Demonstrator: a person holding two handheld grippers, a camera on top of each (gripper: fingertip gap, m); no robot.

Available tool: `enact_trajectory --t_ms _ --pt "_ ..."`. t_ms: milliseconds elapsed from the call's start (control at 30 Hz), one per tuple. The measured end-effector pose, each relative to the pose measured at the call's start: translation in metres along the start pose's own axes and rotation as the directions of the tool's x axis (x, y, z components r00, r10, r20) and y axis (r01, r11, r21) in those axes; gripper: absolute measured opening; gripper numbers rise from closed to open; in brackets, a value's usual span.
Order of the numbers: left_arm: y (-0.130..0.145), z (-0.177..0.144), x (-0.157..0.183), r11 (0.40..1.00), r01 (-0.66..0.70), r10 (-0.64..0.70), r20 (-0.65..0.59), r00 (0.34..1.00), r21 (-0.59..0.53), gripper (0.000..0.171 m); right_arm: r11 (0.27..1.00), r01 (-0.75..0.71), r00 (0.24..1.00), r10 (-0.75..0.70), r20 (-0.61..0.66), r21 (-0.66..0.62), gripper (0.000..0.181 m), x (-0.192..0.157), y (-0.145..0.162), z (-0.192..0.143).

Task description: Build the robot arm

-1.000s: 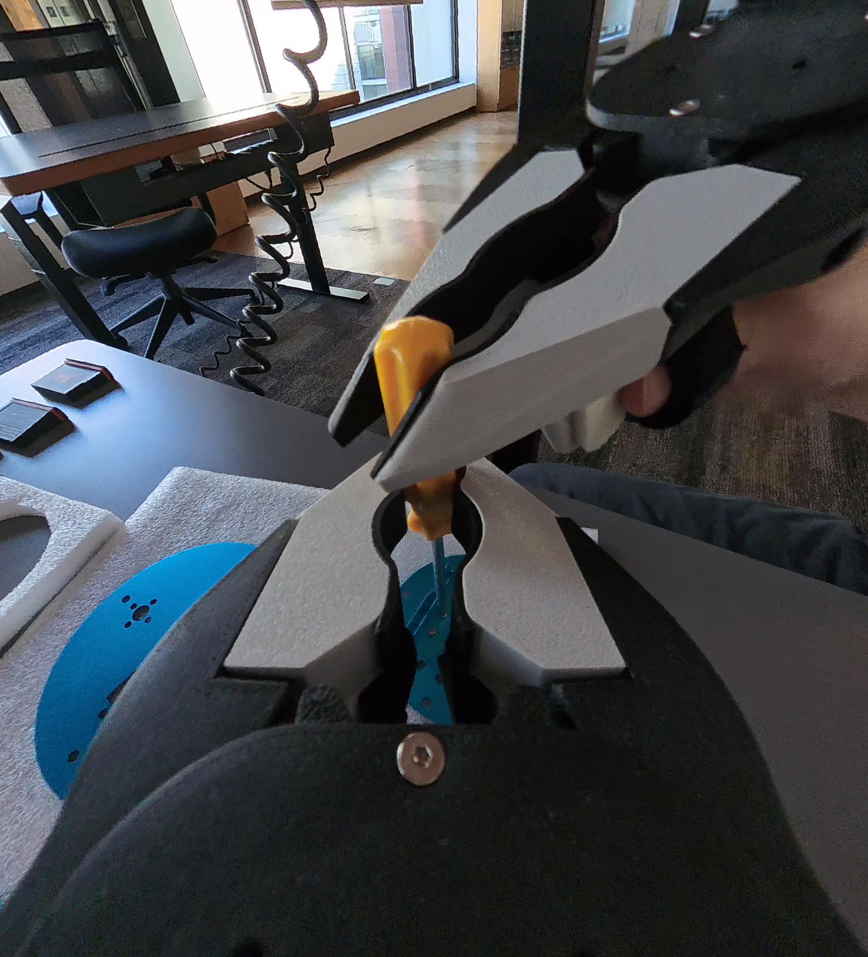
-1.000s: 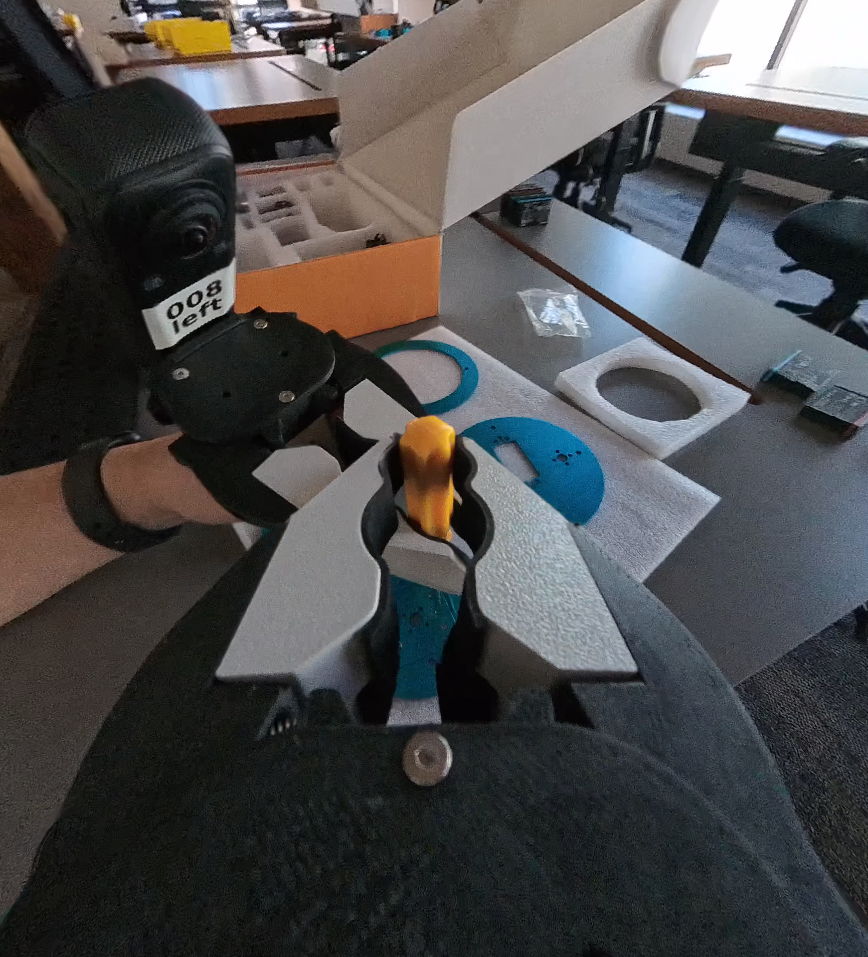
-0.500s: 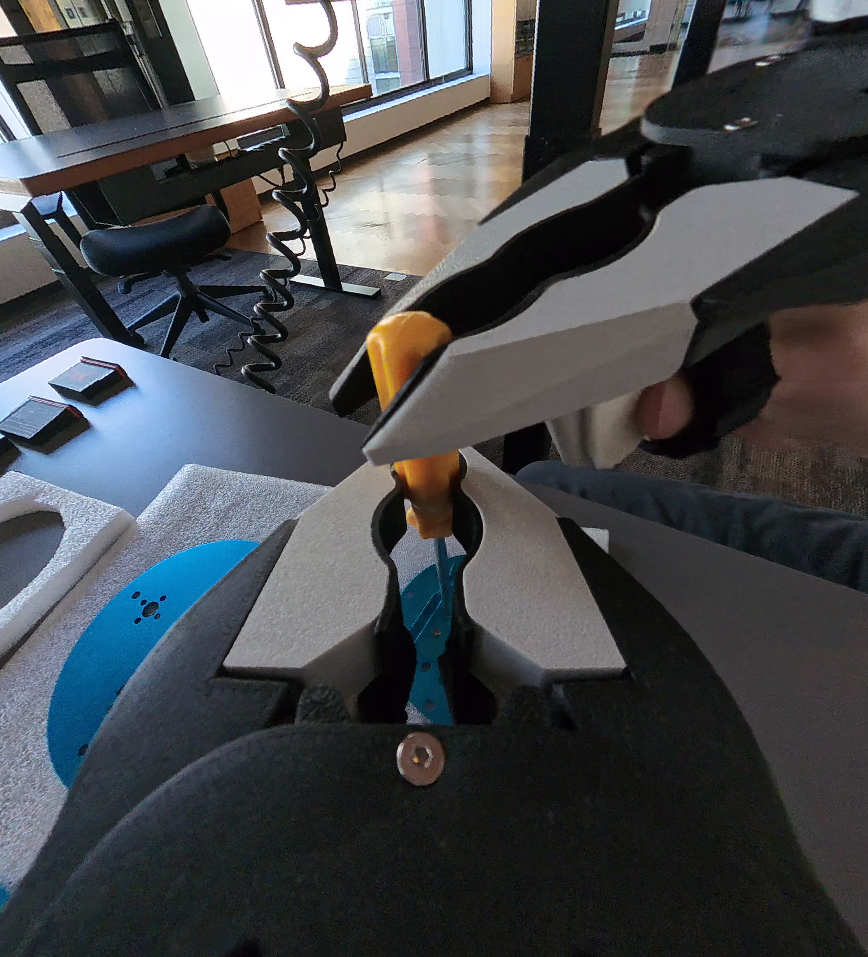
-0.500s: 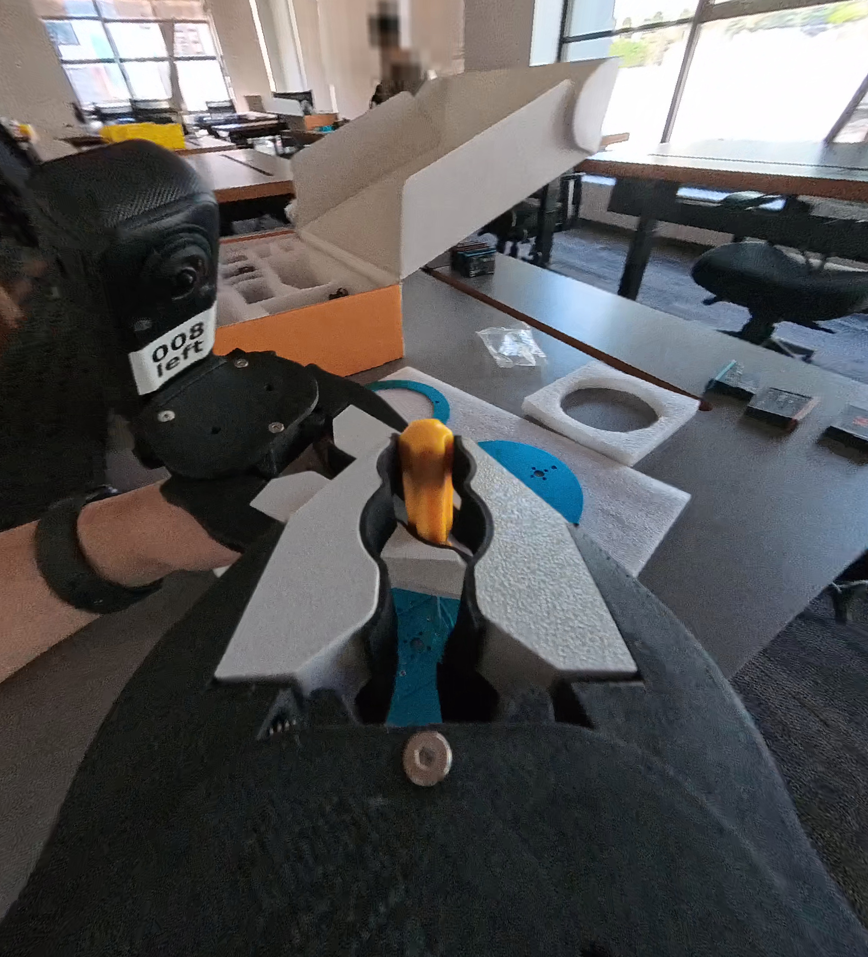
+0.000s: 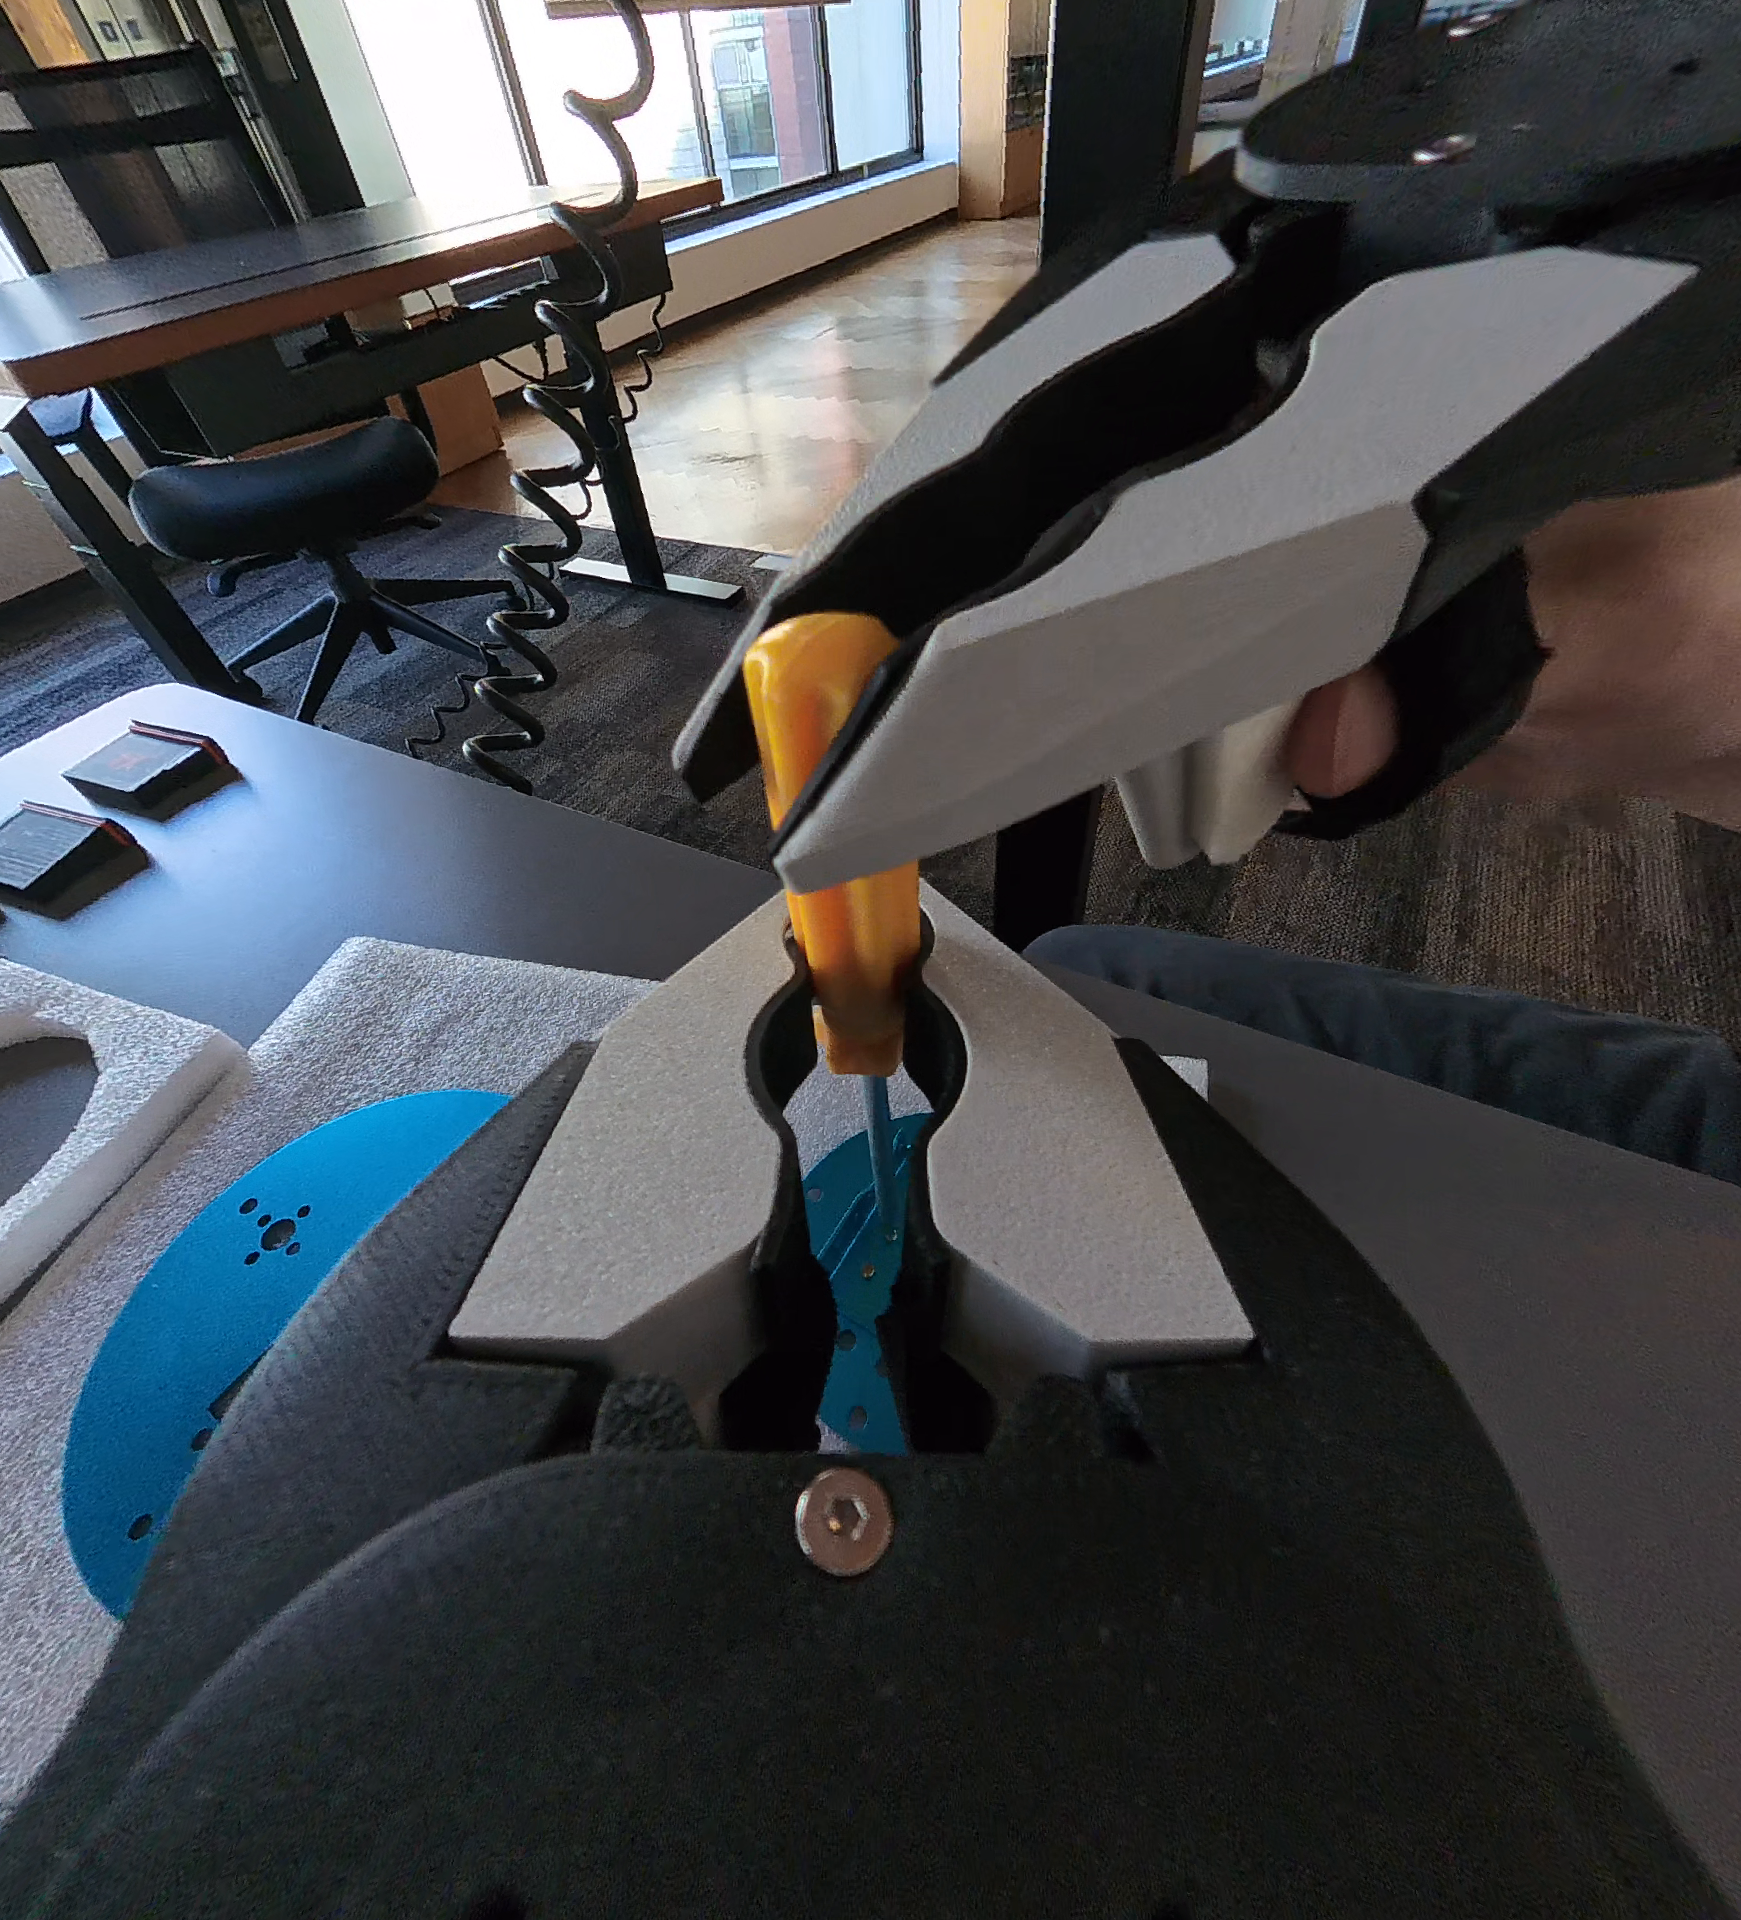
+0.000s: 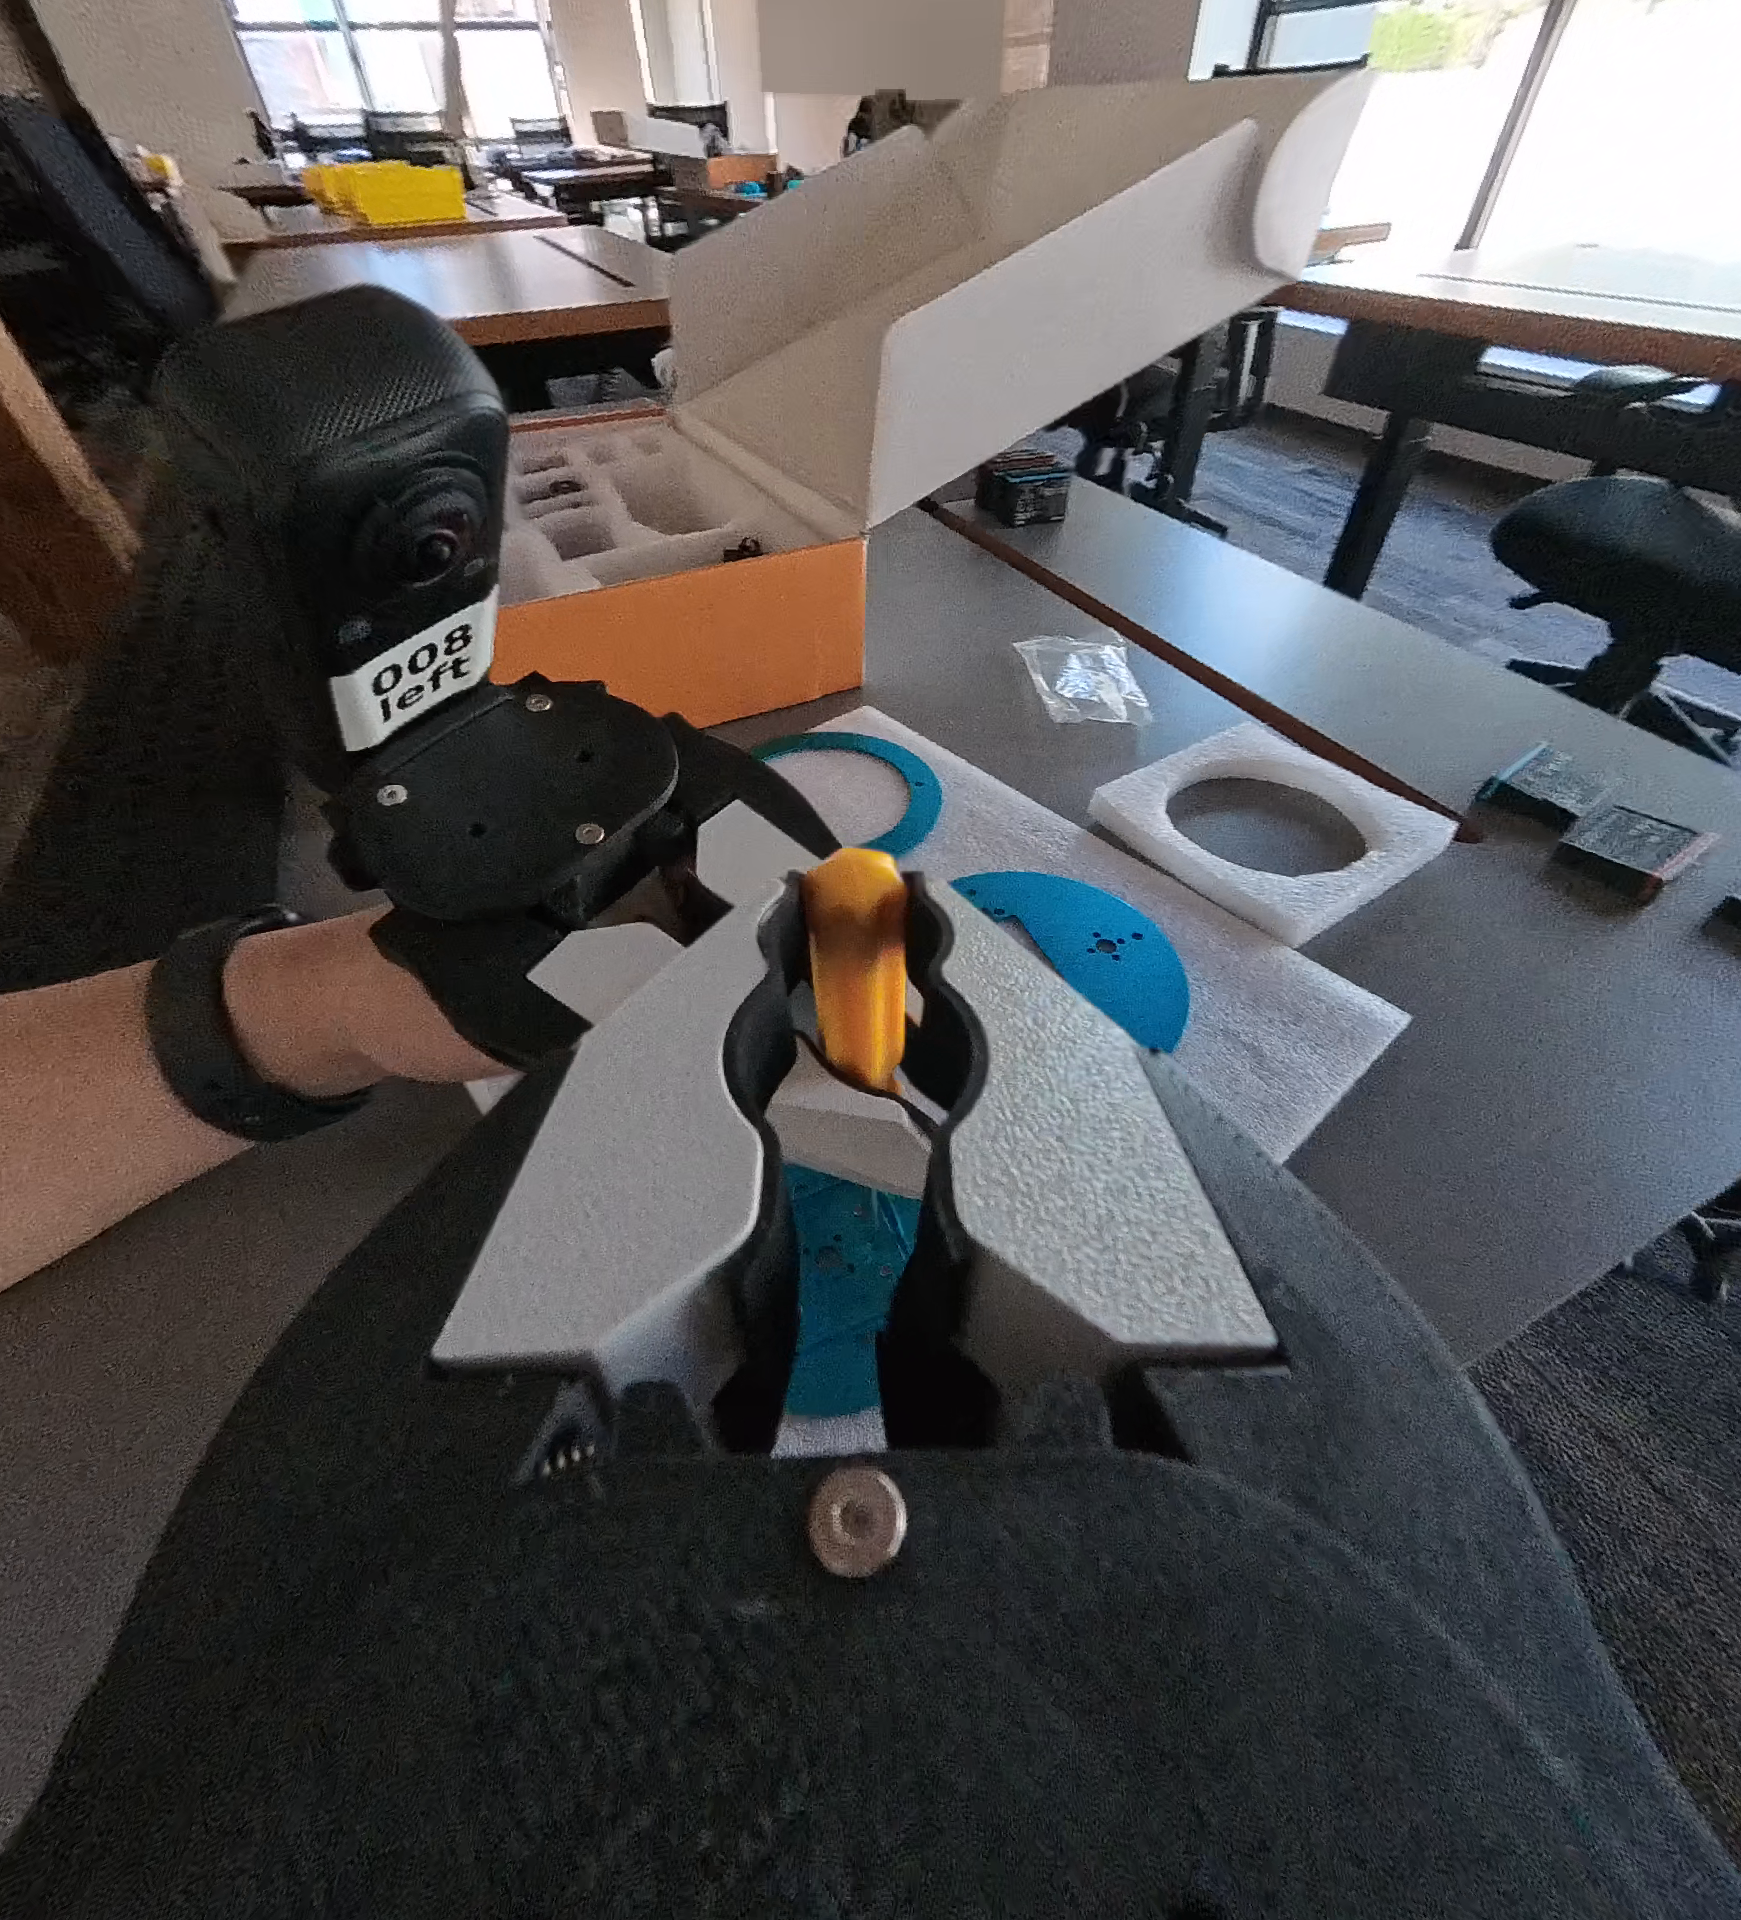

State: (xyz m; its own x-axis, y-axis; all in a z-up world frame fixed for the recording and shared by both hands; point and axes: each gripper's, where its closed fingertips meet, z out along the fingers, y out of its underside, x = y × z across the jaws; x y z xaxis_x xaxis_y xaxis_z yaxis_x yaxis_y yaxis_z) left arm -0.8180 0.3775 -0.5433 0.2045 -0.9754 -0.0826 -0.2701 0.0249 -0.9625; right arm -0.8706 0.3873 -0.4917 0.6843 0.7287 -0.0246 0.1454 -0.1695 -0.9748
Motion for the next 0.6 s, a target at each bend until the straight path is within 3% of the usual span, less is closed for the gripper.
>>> enact_trajectory --t_ms 133,200,267,467,600 --pt "0.0021 -0.0009 -0.0003 1.0 -0.001 0.001 0.006 1.0 -0.013 0.008 0.999 0.009 0.966 -0.001 -0.259 0.03 0.018 0.0054 0.0002 -0.0024" --pt "0.0015 -0.0015 0.0001 1.0 -0.003 0.003 0.002 1.0 -0.011 0.008 0.999 0.019 0.948 -0.004 -0.318 0.041 0.018 0.0052 -0.0005 -0.0032" --pt "0.002 -0.0022 -0.0005 1.0 -0.003 0.003 0.004 1.0 -0.009 0.008 0.999 0.026 0.965 -0.018 -0.26 0.028 0.018 0.0026 -0.001 -0.0021" --pt "0.0005 0.0005 0.001 1.0 -0.004 0.003 -0.017 1.0 -0.011 0.008 1.0 0.001 0.997 0.0 0.072 -0.015 0.017 -0.0033 0.002 0.0001" --pt "0.0003 0.0019 -0.0032 1.0 0.011 -0.011 0.006 1.0 -0.013 0.008 1.0 0.021 0.996 -0.021 -0.091 -0.003 0.017 0.0039 0.0023 0.0012"
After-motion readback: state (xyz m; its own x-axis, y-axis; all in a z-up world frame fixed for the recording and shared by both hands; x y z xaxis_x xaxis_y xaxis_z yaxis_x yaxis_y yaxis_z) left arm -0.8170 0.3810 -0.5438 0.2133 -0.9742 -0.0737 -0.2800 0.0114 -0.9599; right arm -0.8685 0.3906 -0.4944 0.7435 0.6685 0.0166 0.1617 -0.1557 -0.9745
